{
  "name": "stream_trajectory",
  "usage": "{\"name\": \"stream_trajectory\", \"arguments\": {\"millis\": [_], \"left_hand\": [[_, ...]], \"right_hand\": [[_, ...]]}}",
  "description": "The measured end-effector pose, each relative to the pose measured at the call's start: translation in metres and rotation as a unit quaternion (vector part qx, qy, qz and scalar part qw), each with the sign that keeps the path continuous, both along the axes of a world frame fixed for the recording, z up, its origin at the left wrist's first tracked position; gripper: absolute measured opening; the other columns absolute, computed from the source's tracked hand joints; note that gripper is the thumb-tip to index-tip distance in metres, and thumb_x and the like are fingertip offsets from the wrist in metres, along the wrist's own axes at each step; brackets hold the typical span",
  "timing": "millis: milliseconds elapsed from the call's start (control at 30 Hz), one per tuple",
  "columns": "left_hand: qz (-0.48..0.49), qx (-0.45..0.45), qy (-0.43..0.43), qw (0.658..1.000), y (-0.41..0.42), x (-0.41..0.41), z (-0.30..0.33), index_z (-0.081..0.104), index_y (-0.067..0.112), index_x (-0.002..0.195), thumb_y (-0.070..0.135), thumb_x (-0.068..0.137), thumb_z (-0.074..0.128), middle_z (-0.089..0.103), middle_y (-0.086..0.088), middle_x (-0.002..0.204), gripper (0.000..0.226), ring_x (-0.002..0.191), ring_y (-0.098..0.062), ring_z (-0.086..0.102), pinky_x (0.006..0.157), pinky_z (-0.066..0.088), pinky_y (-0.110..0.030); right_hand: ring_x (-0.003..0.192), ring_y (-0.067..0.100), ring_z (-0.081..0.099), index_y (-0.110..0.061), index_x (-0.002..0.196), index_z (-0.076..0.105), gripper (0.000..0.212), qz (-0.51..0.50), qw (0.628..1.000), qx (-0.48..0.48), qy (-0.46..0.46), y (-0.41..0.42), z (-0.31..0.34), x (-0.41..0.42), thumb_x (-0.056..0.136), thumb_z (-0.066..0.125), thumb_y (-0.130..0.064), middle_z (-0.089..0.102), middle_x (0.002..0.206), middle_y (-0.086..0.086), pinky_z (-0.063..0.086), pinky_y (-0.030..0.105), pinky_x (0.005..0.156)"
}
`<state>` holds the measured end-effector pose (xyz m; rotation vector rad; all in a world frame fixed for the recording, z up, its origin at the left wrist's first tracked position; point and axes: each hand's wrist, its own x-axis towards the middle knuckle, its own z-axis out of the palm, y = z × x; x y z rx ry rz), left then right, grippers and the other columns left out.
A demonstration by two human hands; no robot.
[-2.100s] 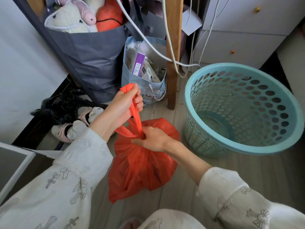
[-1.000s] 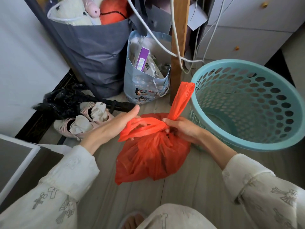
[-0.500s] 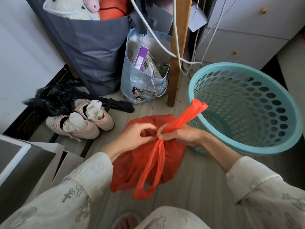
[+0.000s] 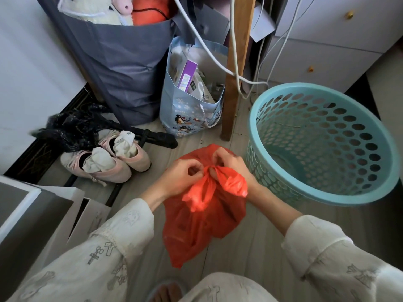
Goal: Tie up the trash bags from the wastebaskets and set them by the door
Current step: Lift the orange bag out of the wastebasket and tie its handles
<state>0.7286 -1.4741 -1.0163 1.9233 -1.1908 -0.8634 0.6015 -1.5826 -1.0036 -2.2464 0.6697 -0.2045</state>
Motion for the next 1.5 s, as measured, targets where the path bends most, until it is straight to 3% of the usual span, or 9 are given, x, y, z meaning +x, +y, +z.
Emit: {"name": "stream_trajectory", "arguments": {"millis": [133, 267, 367, 633, 767, 1033, 1267, 1400, 1500], "left_hand": [[0.009, -0.013, 0.064, 0.998, 0.000, -0.005, 0.002, 0.058, 0.025, 0.069, 0.005, 0.082, 0.061, 0.058, 0.016, 0.071, 0.024, 0.062, 0.012, 0.053, 0.065, 0.039, -0.005], [0.031, -0.014, 0.032, 0.999, 0.008, -0.003, 0.001, 0.063, 0.030, 0.072, 0.018, 0.080, 0.066, 0.062, 0.018, 0.071, 0.015, 0.063, 0.009, 0.053, 0.065, 0.040, -0.006], [0.047, -0.016, 0.022, 0.998, 0.010, -0.003, 0.003, 0.068, 0.023, 0.076, 0.018, 0.078, 0.068, 0.063, 0.018, 0.072, 0.005, 0.062, 0.007, 0.054, 0.065, 0.040, -0.005], [0.085, -0.005, 0.148, 0.985, 0.010, -0.001, 0.003, 0.060, 0.026, 0.097, 0.026, 0.084, 0.061, 0.067, 0.003, 0.075, 0.013, 0.059, -0.002, 0.060, 0.053, 0.039, -0.009], [0.091, -0.023, 0.159, 0.983, 0.007, -0.001, 0.002, 0.063, 0.032, 0.083, 0.021, 0.084, 0.062, 0.061, 0.010, 0.067, 0.011, 0.053, 0.006, 0.054, 0.050, 0.038, -0.004], [-0.025, -0.029, -0.132, 0.991, 0.009, 0.001, 0.009, 0.047, 0.019, 0.077, 0.027, 0.093, 0.044, 0.048, 0.009, 0.072, 0.018, 0.066, 0.001, 0.048, 0.061, 0.033, -0.013], [-0.042, -0.057, -0.154, 0.985, 0.026, -0.002, 0.004, 0.041, 0.015, 0.069, 0.012, 0.091, 0.045, 0.041, 0.008, 0.067, 0.023, 0.060, -0.006, 0.039, 0.061, 0.030, -0.025], [-0.052, -0.059, -0.155, 0.985, 0.037, -0.007, 0.008, 0.046, 0.007, 0.068, 0.016, 0.083, 0.042, 0.040, 0.007, 0.066, 0.018, 0.061, -0.007, 0.036, 0.062, 0.031, -0.025], [-0.046, -0.051, -0.141, 0.988, 0.041, -0.006, 0.010, 0.045, 0.010, 0.066, 0.016, 0.082, 0.043, 0.041, 0.007, 0.065, 0.017, 0.061, -0.005, 0.038, 0.061, 0.030, -0.020]], "right_hand": [[0.080, 0.012, 0.057, -0.004, 0.090, 0.065, 0.015, -0.106, 0.990, 0.084, -0.032, 0.004, -0.003, 0.007, 0.075, 0.063, -0.004, 0.062, 0.084, -0.001, 0.040, 0.010, 0.069], [0.076, 0.011, 0.058, -0.006, 0.088, 0.070, 0.020, -0.186, 0.910, 0.365, -0.066, 0.008, 0.004, 0.008, 0.073, 0.063, 0.005, 0.065, 0.080, -0.001, 0.047, 0.020, 0.073], [0.078, 0.015, 0.061, -0.005, 0.095, 0.068, 0.023, -0.197, 0.863, 0.458, -0.084, 0.009, 0.008, 0.007, 0.076, 0.058, 0.005, 0.067, 0.086, 0.005, 0.050, 0.025, 0.077], [0.077, 0.010, 0.060, -0.019, 0.077, 0.059, 0.028, -0.123, 0.920, 0.355, -0.111, 0.008, 0.006, 0.004, 0.077, 0.059, 0.009, 0.063, 0.086, 0.004, 0.048, 0.014, 0.073], [0.076, 0.003, 0.058, -0.016, 0.077, 0.058, 0.021, -0.097, 0.964, 0.221, -0.114, 0.005, 0.006, 0.004, 0.074, 0.068, 0.003, 0.062, 0.083, 0.002, 0.045, 0.014, 0.076], [0.065, 0.015, 0.053, -0.002, 0.075, 0.064, 0.011, -0.195, 0.950, 0.240, -0.046, -0.003, 0.006, 0.011, 0.077, 0.070, -0.011, 0.060, 0.072, 0.009, 0.045, 0.033, 0.066], [0.050, 0.005, 0.039, -0.012, 0.055, 0.046, 0.033, -0.215, 0.961, 0.171, 0.008, -0.011, -0.001, 0.016, 0.080, 0.066, -0.009, 0.042, 0.055, -0.004, 0.032, 0.017, 0.047], [0.062, 0.008, 0.042, -0.016, 0.062, 0.041, 0.032, -0.229, 0.958, 0.174, -0.004, -0.019, -0.002, 0.017, 0.080, 0.060, 0.003, 0.043, 0.067, -0.003, 0.035, 0.026, 0.063], [0.059, 0.006, 0.033, -0.019, 0.056, 0.027, 0.046, -0.216, 0.965, 0.143, -0.031, -0.018, 0.001, 0.021, 0.075, 0.048, 0.016, 0.032, 0.064, -0.007, 0.031, 0.016, 0.054]]}}
